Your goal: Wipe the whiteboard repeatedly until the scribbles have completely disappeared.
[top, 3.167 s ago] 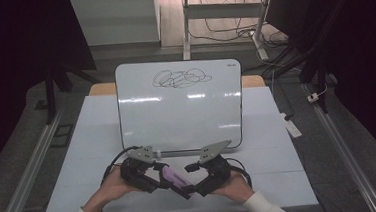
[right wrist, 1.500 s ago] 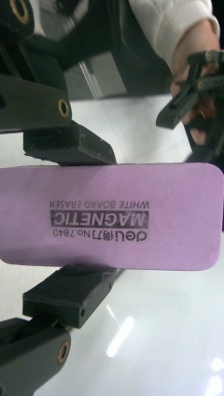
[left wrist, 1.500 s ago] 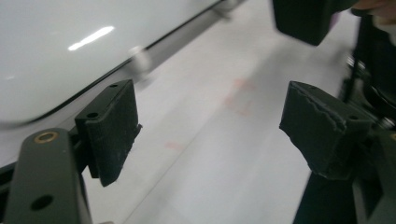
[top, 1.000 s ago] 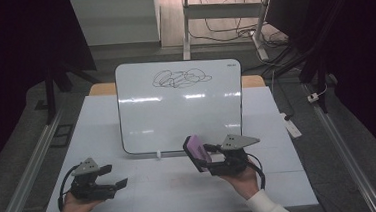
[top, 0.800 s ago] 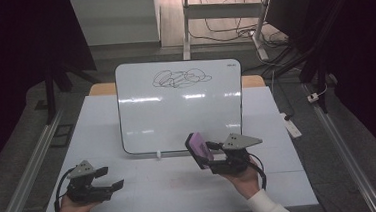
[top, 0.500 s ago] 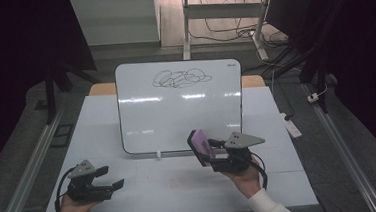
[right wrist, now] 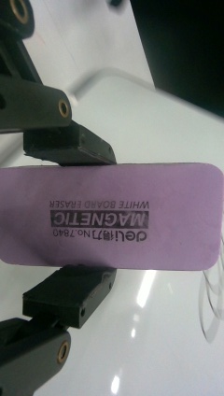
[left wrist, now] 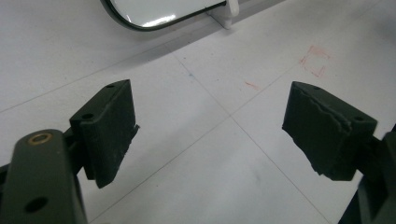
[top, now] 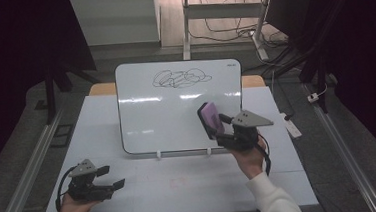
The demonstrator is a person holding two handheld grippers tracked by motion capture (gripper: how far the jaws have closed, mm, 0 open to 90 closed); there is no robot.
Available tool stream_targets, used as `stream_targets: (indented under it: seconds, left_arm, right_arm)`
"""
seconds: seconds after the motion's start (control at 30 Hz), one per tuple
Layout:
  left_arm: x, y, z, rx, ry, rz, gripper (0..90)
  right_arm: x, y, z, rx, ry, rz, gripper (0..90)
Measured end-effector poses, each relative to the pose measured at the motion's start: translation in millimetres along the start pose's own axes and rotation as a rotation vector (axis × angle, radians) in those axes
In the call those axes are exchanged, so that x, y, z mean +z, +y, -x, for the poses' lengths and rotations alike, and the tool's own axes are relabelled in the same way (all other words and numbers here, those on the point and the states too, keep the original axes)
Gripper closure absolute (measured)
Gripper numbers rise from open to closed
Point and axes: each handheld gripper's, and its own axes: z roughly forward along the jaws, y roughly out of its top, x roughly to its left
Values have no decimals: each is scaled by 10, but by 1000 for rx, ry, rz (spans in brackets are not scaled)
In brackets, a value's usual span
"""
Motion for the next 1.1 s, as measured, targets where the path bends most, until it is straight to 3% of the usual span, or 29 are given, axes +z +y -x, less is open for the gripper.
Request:
stream_targets:
  seconds: [0.17, 0.43, 0.67, 0.83, 1.1]
  left_arm:
    - [13, -3, -5, 9, -4, -3, 178]
    - [17, -15, -37, 8, -12, -4, 179]
    - [19, -21, -52, 6, -17, -3, 179]
    - [22, -25, -62, 1, -20, -1, 179]
    - [26, -22, -57, 4, -23, -2, 179]
  right_arm:
    - [136, 249, 209, 28, -104, 1, 403]
    - [379, 568, 362, -6, -211, -25, 404]
    - [557, 746, 507, -8, -292, -38, 404]
    - [652, 830, 566, 7, -319, -47, 404]
    - [783, 876, 508, -15, -336, -85, 406]
